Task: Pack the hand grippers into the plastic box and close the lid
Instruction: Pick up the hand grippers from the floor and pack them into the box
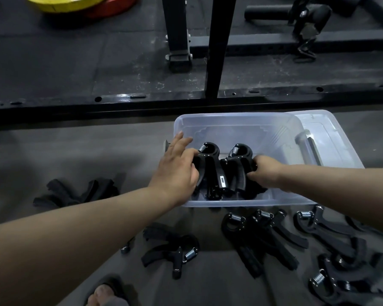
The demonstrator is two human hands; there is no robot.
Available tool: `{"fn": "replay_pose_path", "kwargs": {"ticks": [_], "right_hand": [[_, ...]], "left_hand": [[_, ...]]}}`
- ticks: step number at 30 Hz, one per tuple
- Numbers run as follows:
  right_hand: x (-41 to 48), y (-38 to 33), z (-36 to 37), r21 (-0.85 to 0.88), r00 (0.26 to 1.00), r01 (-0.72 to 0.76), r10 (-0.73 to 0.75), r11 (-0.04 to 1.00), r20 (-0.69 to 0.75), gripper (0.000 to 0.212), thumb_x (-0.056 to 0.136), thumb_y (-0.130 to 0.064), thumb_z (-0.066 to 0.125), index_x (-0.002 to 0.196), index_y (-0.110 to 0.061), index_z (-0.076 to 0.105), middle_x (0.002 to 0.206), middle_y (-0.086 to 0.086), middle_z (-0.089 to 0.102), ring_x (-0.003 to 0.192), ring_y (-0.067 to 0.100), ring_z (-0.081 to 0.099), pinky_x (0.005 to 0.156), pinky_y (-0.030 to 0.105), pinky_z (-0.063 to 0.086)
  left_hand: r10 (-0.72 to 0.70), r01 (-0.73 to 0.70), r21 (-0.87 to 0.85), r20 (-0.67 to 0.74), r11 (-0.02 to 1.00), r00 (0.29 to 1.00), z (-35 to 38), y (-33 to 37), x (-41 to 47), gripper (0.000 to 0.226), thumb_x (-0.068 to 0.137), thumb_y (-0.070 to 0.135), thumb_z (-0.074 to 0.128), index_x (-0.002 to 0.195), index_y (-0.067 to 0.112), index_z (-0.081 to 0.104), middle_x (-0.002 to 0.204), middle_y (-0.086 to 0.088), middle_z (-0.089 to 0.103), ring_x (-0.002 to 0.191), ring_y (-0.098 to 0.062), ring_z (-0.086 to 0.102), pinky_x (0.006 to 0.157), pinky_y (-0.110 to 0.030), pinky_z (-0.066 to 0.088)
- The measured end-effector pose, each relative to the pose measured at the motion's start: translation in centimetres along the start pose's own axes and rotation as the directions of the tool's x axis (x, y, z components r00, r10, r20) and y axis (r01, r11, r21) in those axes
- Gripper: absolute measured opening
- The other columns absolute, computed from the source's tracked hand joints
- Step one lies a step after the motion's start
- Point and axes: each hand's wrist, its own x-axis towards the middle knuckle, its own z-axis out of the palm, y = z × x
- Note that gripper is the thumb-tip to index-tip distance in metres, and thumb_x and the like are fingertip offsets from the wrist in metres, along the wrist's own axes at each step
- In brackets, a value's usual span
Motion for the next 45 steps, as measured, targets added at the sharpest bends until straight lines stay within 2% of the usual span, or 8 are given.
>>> {"fn": "replay_pose_path", "kwargs": {"ticks": [8, 12, 17, 20, 25, 36, 40, 45], "right_hand": [[0.6, 0.5, 0.3, 0.130, 0.996, -0.022, 0.033, 0.991, -0.079, 0.012, 0.084, -0.006, 0.057, 0.073, -0.006, 0.062, 0.068, 0.016, 0.061, 0.056, 0.028, 0.060, 0.056, 0.036, 0.053], [0.4, 0.7, 0.5, 0.128, 0.988, 0.009, 0.011, 0.992, -0.155, 0.011, 0.083, -0.013, 0.061, 0.087, -0.004, 0.066, 0.080, 0.019, 0.070, 0.070, 0.032, 0.069, 0.071, 0.045, 0.060], [0.5, 0.6, 0.6, -0.006, 0.987, 0.028, -0.028, 1.000, -0.160, 0.029, 0.090, -0.025, 0.061, 0.114, -0.010, 0.062, 0.105, 0.014, 0.069, 0.096, 0.032, 0.066, 0.085, 0.037, 0.053], [0.1, 0.1, 0.3, -0.089, 0.990, 0.035, -0.046, 0.995, -0.132, 0.033, 0.092, -0.028, 0.057, 0.121, -0.010, 0.059, 0.113, 0.015, 0.066, 0.105, 0.032, 0.062, 0.078, 0.029, 0.045], [-0.5, 0.2, 0.4, -0.128, 0.988, 0.053, -0.071, 0.990, -0.135, 0.027, 0.091, -0.024, 0.057, 0.111, -0.006, 0.058, 0.099, 0.015, 0.069, 0.095, 0.031, 0.064, 0.069, 0.028, 0.040], [-0.7, -0.3, 0.6, -0.208, 0.986, 0.090, -0.117, 0.974, -0.120, 0.025, 0.090, -0.019, 0.055, 0.109, -0.002, 0.055, 0.115, 0.022, 0.061, 0.101, 0.035, 0.062, 0.071, 0.026, 0.038], [-0.7, -0.4, 0.7, -0.210, 0.988, 0.082, -0.107, 0.974, -0.109, 0.019, 0.089, -0.017, 0.054, 0.104, -0.005, 0.052, 0.116, 0.022, 0.058, 0.088, 0.032, 0.059, 0.070, 0.027, 0.038], [-0.2, -0.2, 1.1, -0.212, 0.997, 0.033, -0.048, 0.977, -0.067, 0.036, 0.091, -0.022, 0.050, 0.121, -0.002, 0.045, 0.131, 0.026, 0.045, 0.107, 0.039, 0.058, 0.081, 0.031, 0.042]], "left_hand": [[0.000, 0.000, -0.014, 0.004, 1.000, 1.000, 0.0, -0.1, 0.0, 0.031, 0.093, 0.016, 0.043, 0.123, 0.019, 0.053, 0.157, 0.002, 0.022, 0.148, -0.009, -0.004, 0.121, -0.034, 0.012], [0.000, 0.000, -0.013, 0.011, 1.000, 1.000, 0.0, -0.1, 0.1, 0.033, 0.093, 0.016, 0.044, 0.125, 0.019, 0.052, 0.156, 0.002, 0.022, 0.148, -0.009, -0.005, 0.120, -0.034, 0.013], [-0.001, 0.001, -0.016, 0.009, 1.000, 1.000, 0.0, 0.0, 0.0, 0.033, 0.092, 0.015, 0.045, 0.124, 0.018, 0.053, 0.156, 0.002, 0.023, 0.148, -0.009, -0.004, 0.120, -0.035, 0.014], [0.001, 0.000, -0.011, 0.008, 1.000, 1.000, -0.1, 0.0, 0.0, 0.033, 0.092, 0.015, 0.045, 0.124, 0.018, 0.053, 0.156, 0.002, 0.023, 0.148, -0.009, -0.004, 0.120, -0.033, 0.012], [0.000, 0.000, -0.015, 0.003, 1.000, 1.000, 0.0, -0.1, 0.0, 0.033, 0.093, 0.016, 0.046, 0.124, 0.019, 0.053, 0.155, 0.003, 0.023, 0.148, -0.008, -0.004, 0.119, -0.032, 0.013], [-0.002, 0.002, -0.014, 0.003, 1.000, 1.000, 0.1, -0.2, 0.0, 0.031, 0.092, 0.016, 0.045, 0.122, 0.019, 0.053, 0.155, 0.004, 0.023, 0.148, -0.008, -0.005, 0.120, -0.033, 0.013], [-0.007, 0.007, -0.015, 0.005, 1.000, 1.000, 0.2, -0.3, 0.0, 0.031, 0.093, 0.017, 0.044, 0.122, 0.020, 0.053, 0.155, 0.004, 0.022, 0.148, -0.007, -0.005, 0.120, -0.034, 0.014], [0.004, -0.004, -0.020, 0.011, 1.000, 1.000, 0.3, -0.5, 0.0, 0.032, 0.091, 0.017, 0.044, 0.121, 0.019, 0.054, 0.155, 0.004, 0.024, 0.148, -0.008, -0.003, 0.120, -0.037, 0.016]]}}
